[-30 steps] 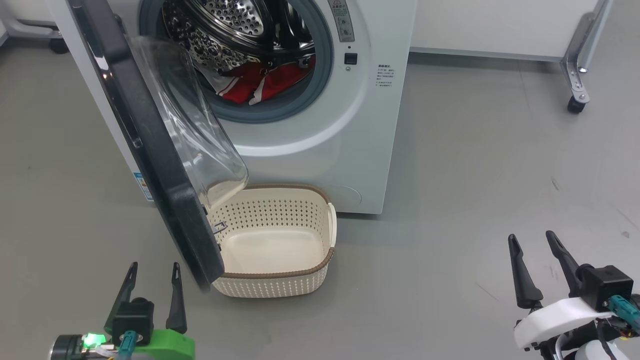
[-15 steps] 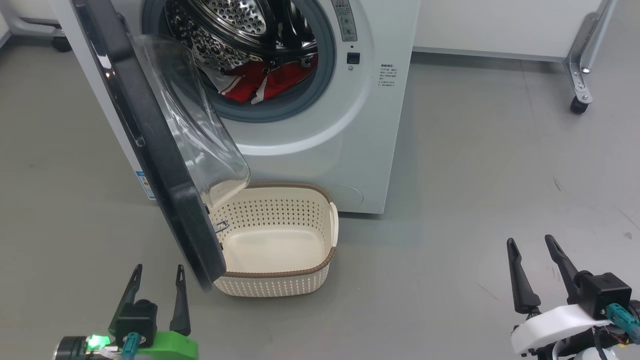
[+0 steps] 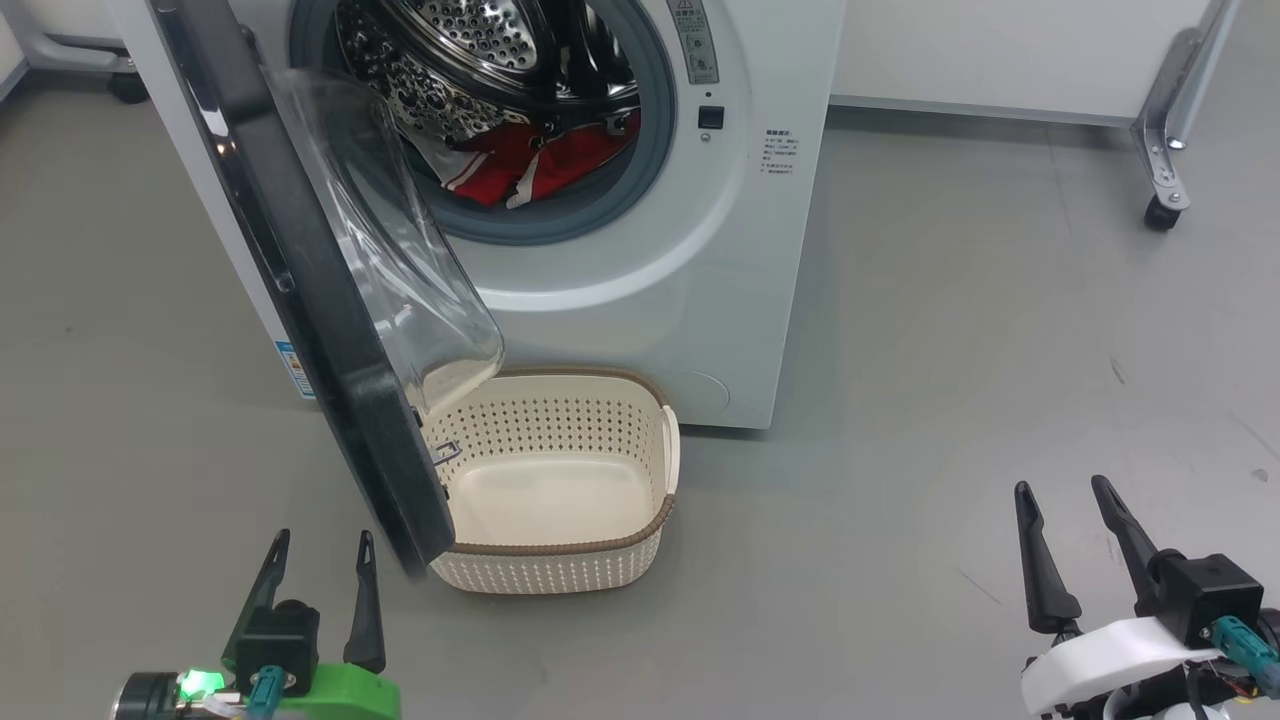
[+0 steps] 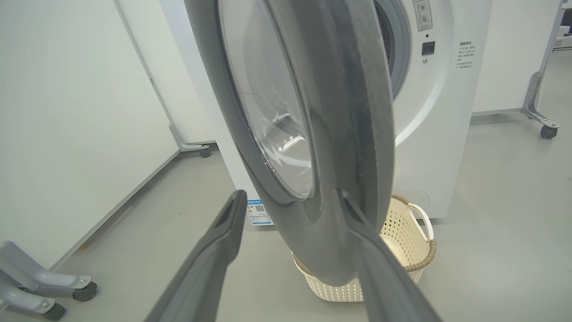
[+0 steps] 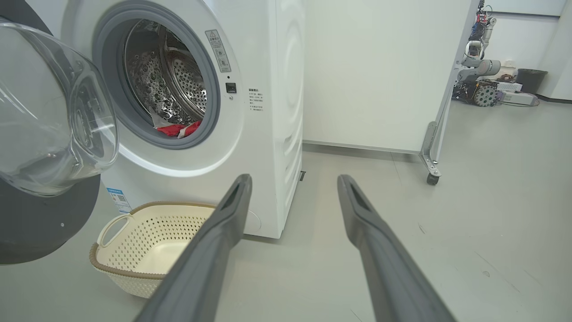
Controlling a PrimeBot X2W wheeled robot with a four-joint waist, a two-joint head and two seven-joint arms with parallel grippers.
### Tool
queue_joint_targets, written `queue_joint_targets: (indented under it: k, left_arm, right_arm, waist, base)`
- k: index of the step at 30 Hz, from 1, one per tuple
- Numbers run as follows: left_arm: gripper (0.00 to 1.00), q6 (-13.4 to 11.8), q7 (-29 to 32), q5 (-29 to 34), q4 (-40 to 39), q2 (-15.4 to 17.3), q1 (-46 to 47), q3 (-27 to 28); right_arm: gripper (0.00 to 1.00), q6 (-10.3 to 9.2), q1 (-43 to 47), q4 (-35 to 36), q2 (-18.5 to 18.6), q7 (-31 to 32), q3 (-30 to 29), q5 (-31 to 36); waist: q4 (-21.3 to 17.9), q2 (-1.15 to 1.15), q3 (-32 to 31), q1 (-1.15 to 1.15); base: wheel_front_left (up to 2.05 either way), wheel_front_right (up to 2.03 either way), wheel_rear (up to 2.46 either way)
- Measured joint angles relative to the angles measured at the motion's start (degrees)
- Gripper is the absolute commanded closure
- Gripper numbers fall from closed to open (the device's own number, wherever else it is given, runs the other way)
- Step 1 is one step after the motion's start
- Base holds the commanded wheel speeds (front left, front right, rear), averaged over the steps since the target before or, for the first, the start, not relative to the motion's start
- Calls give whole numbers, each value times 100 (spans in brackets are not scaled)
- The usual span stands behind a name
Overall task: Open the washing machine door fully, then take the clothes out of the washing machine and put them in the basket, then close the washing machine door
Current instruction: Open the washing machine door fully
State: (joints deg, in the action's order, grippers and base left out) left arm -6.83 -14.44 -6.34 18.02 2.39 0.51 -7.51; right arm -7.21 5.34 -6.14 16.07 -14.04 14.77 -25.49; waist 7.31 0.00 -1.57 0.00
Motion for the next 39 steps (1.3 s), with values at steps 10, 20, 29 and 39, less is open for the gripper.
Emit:
queue_joint_targets:
  k: [10,20,29,39]
  left_arm:
    - [100,0,1,-62,21,1,0,-14]
    - [100,0,0,-111,49,0,-2,45]
    - [100,0,0,-293,-434,-3,159,368]
    - [100,0,-3,-108,-1557,66,1109,603]
  right_arm:
    - [0,8,64,18,-54,0,-27,112]
    - [0,67,69,22,-141,0,-54,147]
    - [0,109,77,19,-226,0,-132,203]
    - [0,162,77,0,-346,-25,-156,276]
  waist:
    - [38,0,-3,0]
    - [32,0,15,0]
    - [35,0,14,0]
    - [31,0,-33,0]
  base:
    - [0,0,0]
    - [0,0,0]
    - [0,0,0]
    - [0,0,0]
